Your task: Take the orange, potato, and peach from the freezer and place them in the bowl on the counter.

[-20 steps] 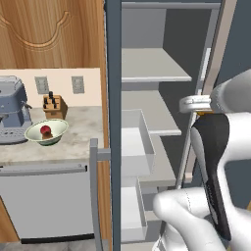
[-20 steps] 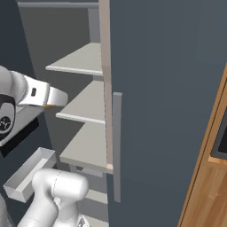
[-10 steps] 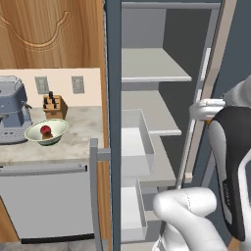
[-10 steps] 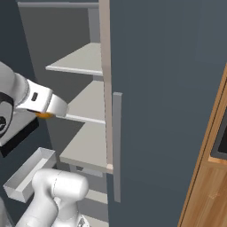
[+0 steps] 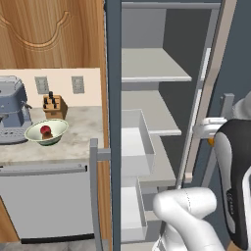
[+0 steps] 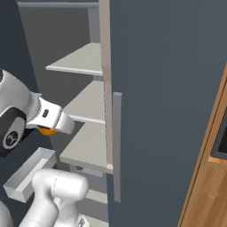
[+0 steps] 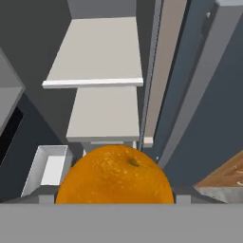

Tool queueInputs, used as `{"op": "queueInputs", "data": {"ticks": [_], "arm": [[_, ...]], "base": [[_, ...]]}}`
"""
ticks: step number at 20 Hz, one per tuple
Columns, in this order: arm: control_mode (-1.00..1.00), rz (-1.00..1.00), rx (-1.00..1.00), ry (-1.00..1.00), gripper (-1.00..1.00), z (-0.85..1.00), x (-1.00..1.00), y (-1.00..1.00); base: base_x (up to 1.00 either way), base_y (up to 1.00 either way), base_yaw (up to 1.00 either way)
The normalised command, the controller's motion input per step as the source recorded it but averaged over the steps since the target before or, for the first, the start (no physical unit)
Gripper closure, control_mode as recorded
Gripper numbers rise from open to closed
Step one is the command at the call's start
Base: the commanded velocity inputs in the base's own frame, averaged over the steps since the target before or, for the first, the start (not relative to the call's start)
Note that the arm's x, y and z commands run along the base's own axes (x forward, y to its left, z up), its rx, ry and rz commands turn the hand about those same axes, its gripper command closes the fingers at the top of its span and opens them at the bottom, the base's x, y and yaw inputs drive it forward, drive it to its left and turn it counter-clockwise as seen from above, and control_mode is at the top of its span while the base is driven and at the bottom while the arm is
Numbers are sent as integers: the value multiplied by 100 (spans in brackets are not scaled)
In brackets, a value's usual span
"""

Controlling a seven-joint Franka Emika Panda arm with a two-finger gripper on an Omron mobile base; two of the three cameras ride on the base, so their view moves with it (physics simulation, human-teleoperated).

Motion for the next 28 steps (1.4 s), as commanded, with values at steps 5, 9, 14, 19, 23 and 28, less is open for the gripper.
{"op": "queueInputs", "data": {"ticks": [5, 9, 14, 19, 23, 28], "arm": [[-100, 1, 0, 2, 100, -29, -18, 0], [-100, 0, 0, 4, 100, -14, -28, 0], [100, 0, 0, 3, 100, -13, -20, 0], [100, 0, 0, 0, 100, 0, 0, 0], [100, 0, 0, 0, 100, 0, 0, 0], [100, 0, 0, 0, 100, 0, 0, 0]], "base": [[0, 0, 0], [0, 0, 0], [-11, 0, 0], [-75, 4, 0], [-77, 51, -1], [-20, 97, -4]]}}
